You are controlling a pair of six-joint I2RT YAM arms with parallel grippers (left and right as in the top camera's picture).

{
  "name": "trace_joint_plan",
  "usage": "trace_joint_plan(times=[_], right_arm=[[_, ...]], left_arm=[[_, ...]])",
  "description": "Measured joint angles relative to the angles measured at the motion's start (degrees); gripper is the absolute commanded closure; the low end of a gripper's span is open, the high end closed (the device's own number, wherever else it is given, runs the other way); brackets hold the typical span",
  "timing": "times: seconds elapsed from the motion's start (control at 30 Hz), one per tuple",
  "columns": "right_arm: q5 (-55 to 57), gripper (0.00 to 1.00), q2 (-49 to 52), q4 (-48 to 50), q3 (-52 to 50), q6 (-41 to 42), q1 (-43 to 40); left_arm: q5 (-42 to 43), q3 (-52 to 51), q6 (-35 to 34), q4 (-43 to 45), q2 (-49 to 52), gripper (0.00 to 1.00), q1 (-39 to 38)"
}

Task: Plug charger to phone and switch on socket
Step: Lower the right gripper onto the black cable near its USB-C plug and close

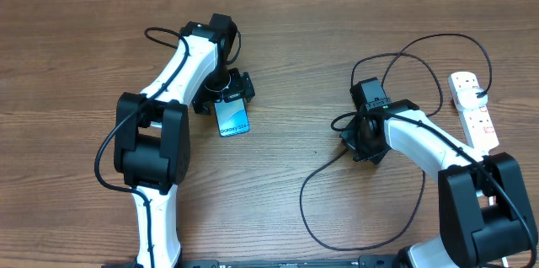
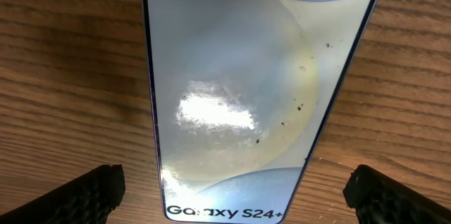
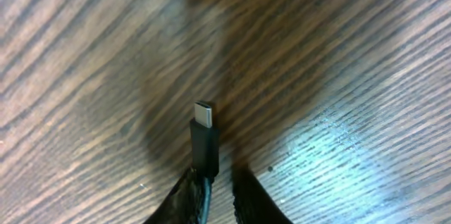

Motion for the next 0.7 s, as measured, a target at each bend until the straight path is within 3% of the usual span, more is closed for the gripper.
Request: trace_joint_plan(times=[0.23,0.3,0.43,0.7], right_arm=[[1.1,0.69,0.0,1.2,0.0,0.4,0.1],[1.3,0.69,0.0,1.5,0.1,0.4,0.1],[2.0,0.82,0.0,1.8,0.1,0.5,0.1],[2.5,0.77,0.1,1.2,0.1,0.5,0.0]], left_arm=[[0.0,0.0,0.0,-0.1,0.0,0.00,0.0],[0.0,0.0,0.0,-0.1,0.0,0.00,0.0],[0.0,0.0,0.0,-0.1,0.0,0.00,0.0],[0.0,0.0,0.0,-0.1,0.0,0.00,0.0]])
